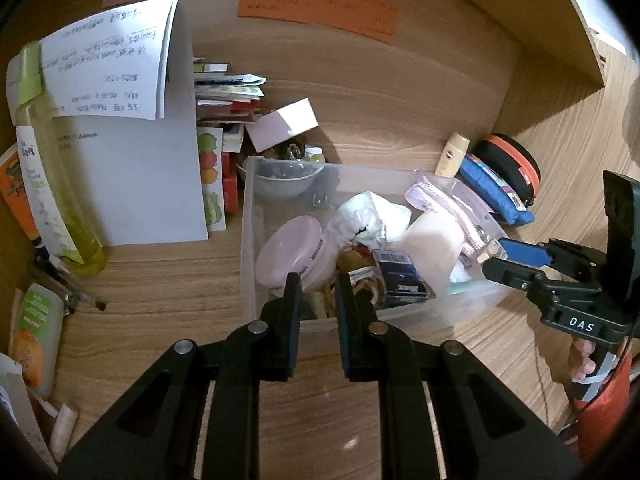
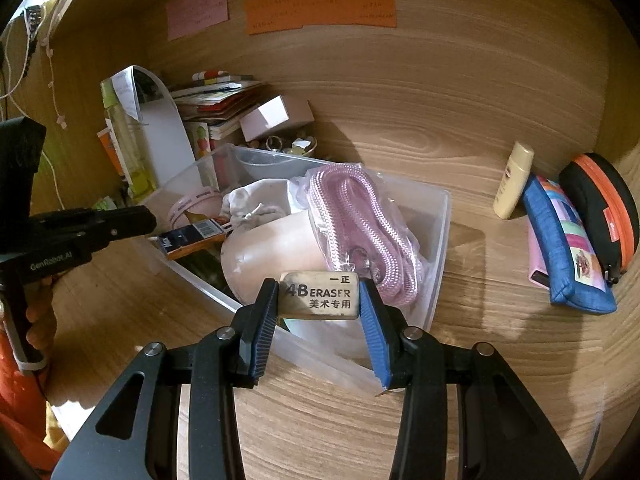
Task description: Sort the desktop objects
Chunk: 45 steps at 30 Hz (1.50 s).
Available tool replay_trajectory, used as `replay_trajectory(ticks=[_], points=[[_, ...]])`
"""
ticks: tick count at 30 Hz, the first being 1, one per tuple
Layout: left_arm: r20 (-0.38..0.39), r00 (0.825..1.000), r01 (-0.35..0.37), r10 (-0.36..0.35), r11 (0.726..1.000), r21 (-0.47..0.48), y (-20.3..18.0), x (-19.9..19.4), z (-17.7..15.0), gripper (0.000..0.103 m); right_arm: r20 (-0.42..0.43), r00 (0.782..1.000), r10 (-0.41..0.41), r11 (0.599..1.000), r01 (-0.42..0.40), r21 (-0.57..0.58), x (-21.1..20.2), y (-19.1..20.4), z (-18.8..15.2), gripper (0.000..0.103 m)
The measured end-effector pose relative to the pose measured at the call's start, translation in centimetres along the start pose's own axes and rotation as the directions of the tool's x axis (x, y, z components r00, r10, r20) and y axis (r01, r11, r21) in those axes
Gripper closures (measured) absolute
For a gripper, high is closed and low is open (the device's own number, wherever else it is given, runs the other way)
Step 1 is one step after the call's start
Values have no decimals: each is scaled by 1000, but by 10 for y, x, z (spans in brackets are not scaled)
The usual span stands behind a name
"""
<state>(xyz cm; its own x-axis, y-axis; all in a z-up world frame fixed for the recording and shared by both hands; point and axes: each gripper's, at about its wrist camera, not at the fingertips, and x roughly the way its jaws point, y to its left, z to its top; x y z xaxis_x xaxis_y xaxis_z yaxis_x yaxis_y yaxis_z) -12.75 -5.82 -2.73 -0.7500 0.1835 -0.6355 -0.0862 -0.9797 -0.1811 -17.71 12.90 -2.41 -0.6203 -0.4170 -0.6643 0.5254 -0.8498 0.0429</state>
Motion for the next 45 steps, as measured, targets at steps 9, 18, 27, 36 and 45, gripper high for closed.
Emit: replay_trajectory(ticks=[9,18,27,36,45], points=[[3,1000,-3,3,1000,4,-2,-2,0,88,8,1000,-30,1000,30,-3,1,2,0,62],[34,999,0,0,1000,20,-9,-16,4,88,3,1000,-30,1000,30,-8,-8,1,0,59],[95,995,-34,29,998,54,-26,-39,2,61,64,996,-61,998,63,-23,-31,10,-3,40],[148,987,-75,64,994,73,-42,-58,-10,33,150,983,-108,994,112,-19,-61,17,-11,21],[183,976,-128,117,990,52,-51,-69,-27,8,171,976,-134,990,139,-13,-79,25,-24,8]])
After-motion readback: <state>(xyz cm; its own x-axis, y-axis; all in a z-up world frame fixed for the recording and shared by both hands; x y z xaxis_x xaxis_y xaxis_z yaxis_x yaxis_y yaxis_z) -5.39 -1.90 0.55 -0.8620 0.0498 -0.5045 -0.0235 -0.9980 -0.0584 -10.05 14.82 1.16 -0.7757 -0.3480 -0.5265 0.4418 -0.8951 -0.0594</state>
